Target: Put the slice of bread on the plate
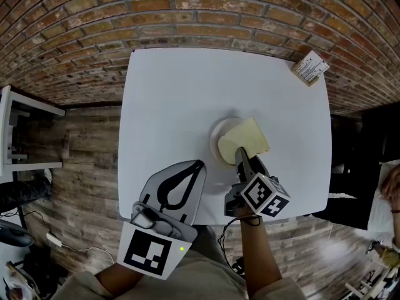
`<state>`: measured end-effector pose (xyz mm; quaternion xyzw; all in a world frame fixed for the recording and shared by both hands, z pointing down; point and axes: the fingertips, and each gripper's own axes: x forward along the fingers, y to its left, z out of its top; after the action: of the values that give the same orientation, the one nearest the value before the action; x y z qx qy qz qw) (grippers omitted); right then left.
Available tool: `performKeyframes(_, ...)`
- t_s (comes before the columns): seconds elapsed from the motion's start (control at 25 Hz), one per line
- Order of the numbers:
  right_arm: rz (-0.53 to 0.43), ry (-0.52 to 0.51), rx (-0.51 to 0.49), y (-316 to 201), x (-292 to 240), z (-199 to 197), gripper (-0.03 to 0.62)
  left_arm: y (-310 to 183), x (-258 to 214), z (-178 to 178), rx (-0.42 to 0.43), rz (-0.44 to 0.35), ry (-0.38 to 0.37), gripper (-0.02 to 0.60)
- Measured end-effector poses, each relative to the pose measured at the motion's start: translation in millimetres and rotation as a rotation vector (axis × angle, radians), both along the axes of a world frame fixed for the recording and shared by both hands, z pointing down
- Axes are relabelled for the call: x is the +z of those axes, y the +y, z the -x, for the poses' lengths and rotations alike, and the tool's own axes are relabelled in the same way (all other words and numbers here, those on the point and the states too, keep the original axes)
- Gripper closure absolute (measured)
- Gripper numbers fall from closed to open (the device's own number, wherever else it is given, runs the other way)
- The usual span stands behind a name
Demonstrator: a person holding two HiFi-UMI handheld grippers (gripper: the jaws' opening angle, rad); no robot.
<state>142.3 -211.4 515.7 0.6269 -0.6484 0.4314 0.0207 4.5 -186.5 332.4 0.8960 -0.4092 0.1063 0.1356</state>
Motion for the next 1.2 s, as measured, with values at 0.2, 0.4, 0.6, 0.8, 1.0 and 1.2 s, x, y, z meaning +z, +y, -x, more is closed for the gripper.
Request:
performKeyframes(0.2,0.025,0.022,0.015,0.5,3.7,-3.7,0.430,-1.3,0.0,-0.2,-0.003,0.002,0.007,0.572)
performKeyframes(0.4,0.054,0.049,-0.003,1.3,9.3,-4.2,0.364,-1.8,-0.3,-1.8,-0.002,0.000,0.004,0.572)
performKeyframes(0.6,0.069,0.060,-0.003,3.6,12.3,-3.8,0.364,-1.3,-0.2,-1.1,-0.005,0.005,0.004,0.572)
performKeyframes(0.8,0.114,0.110,-0.028,5.8,16.5,-3.8,0.361,-1.3,-0.5,-0.7,-0.006,0.002,0.010,0.572)
performKeyframes(1.0,0.098,0.065,-0.002,6.7,11.7,-3.5,0.358,2.0,-1.3,-2.6,0.002,0.000,0.010,0.572)
performKeyframes(1.2,0.082,-0.001,0.027,6.6,8.9,0.1,0.345,2.6,-1.2,-0.2,-0.001,0.001,0.009,0.572)
